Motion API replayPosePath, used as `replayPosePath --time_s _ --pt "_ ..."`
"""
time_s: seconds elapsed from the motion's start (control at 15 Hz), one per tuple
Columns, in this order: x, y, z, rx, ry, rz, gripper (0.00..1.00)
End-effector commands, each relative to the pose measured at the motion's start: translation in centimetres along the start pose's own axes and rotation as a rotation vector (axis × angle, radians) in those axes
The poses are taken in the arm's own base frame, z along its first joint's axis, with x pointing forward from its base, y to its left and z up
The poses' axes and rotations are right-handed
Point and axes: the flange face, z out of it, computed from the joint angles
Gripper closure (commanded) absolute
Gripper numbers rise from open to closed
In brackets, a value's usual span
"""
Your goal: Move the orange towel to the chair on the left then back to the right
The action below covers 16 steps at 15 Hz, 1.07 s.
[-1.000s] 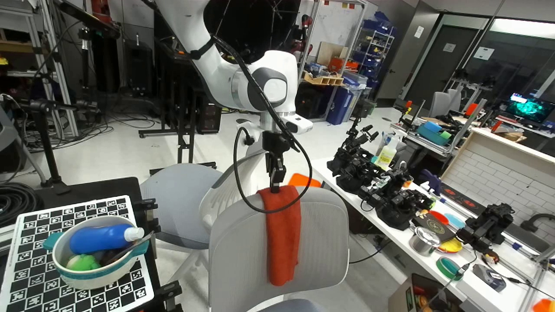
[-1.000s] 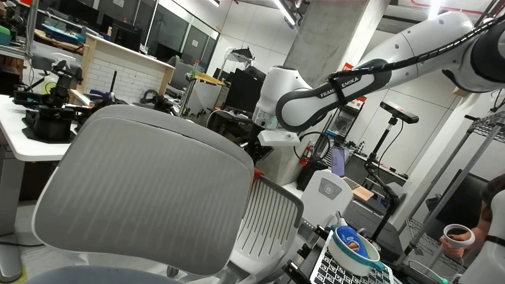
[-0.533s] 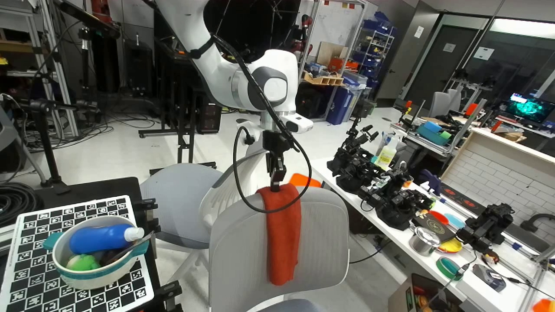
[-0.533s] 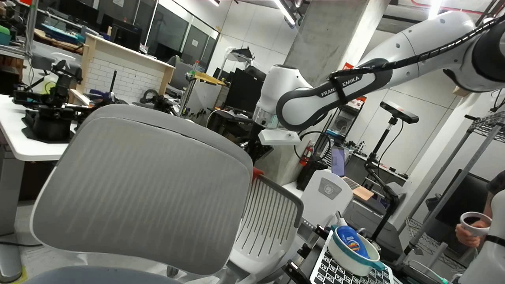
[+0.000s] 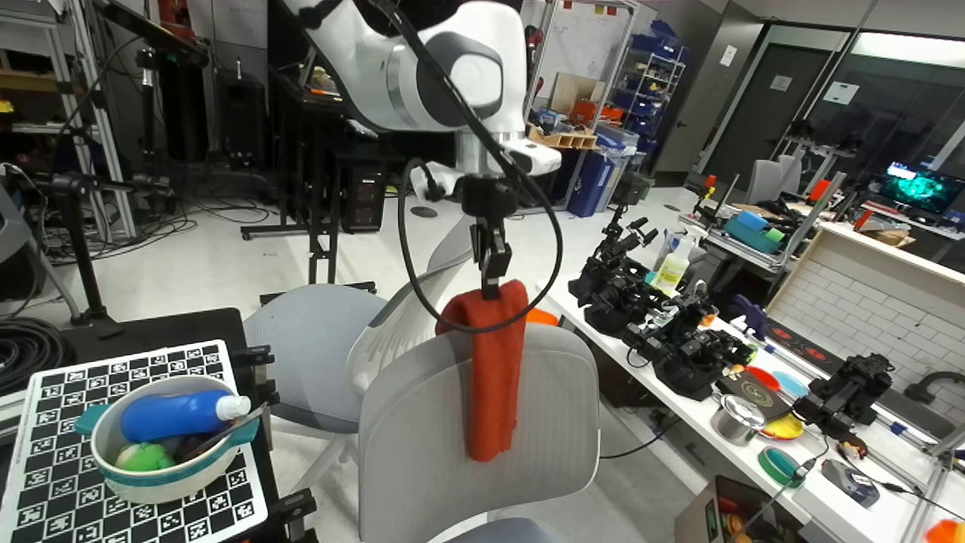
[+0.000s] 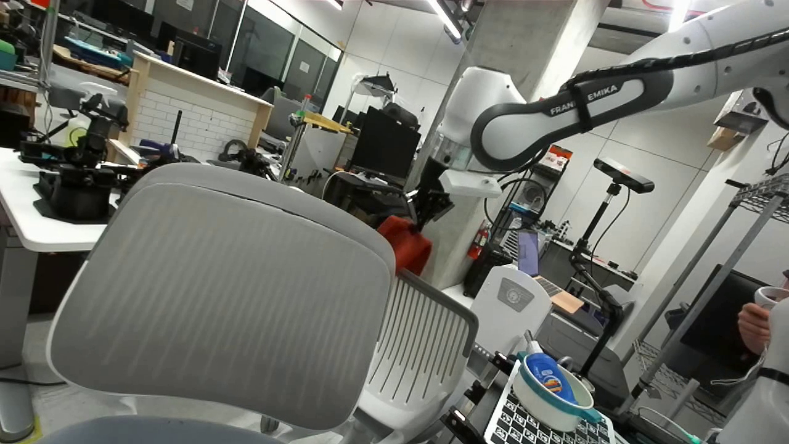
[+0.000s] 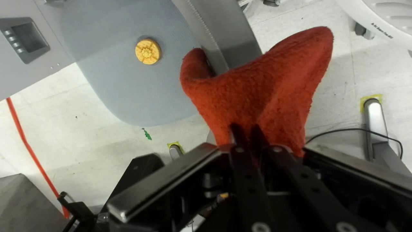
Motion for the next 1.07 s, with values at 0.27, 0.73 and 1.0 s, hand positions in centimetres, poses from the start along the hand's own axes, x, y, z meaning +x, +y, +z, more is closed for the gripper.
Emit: replayPosePath --time_s 0.27,0.73,1.0 --pt "0.2 8.5 -15.5 0.071 0.144 0.015 0.98" --pt "4.2 3.2 -18.7 0.163 0.194 -0.057 0.98" --pt "6.6 -3.3 -21.6 0.201 0.241 -0.115 0.98"
